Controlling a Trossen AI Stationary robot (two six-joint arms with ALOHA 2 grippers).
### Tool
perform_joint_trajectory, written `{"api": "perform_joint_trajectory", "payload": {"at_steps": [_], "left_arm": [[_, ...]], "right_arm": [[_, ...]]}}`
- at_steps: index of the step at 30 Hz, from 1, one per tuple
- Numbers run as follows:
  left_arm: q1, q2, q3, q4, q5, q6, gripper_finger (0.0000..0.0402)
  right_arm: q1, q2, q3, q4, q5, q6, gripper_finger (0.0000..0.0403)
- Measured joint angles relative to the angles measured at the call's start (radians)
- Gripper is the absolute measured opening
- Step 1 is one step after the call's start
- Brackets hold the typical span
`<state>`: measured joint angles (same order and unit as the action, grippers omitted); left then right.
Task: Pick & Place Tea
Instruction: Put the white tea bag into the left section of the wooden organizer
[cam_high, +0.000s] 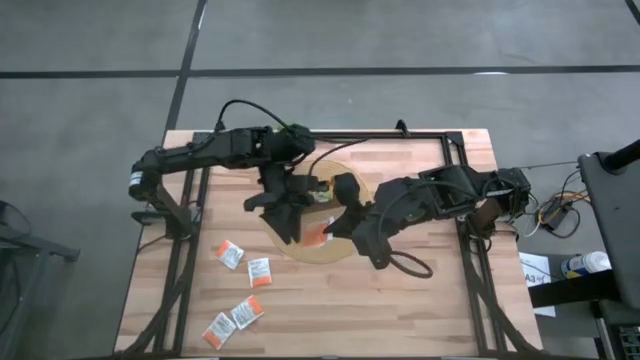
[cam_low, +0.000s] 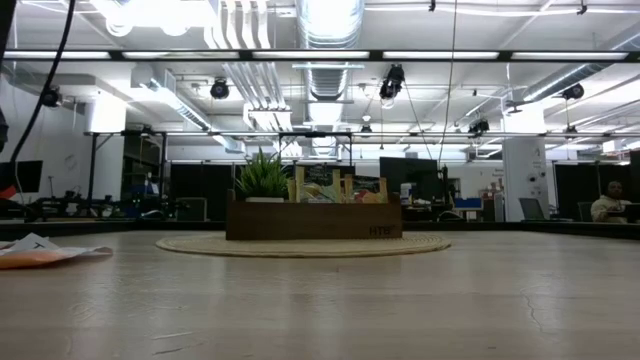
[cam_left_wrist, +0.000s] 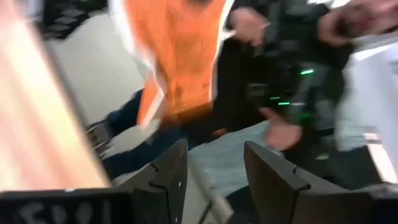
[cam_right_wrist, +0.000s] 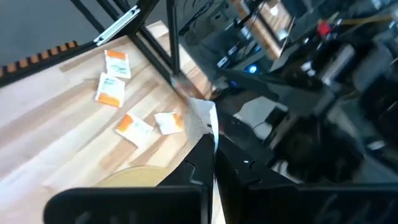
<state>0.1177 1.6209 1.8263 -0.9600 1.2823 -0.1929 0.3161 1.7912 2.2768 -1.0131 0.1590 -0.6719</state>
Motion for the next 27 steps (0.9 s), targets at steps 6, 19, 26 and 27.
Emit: {"api": "perform_joint_trajectory", "payload": {"at_steps": [6, 19, 26, 27], "left_arm": [[0.000, -0.041, 0.000, -0.238, -0.201, 0.173, 0.0151], [0.000, -0.254, 0.000, -0.245, -0.556, 0.219, 0.0151], [0.000, -0.370, 0.000, -0.242, -0.760, 0.194, 0.0151], [0.000, -0.382, 0.000, -0.241, -0.770, 0.195, 0.0151]], "right_arm": [[-0.010, 0.000, 0.000, -0.018, 0.000, 0.111, 0.0008], [-0.162, 0.056, -0.034, -0.076, -0.004, 0.396, 0.0008], [-0.244, 0.142, -0.031, -0.083, -0.062, 0.460, 0.0008], [-0.256, 0.155, -0.029, -0.082, -0.076, 0.469, 0.0008]]}}
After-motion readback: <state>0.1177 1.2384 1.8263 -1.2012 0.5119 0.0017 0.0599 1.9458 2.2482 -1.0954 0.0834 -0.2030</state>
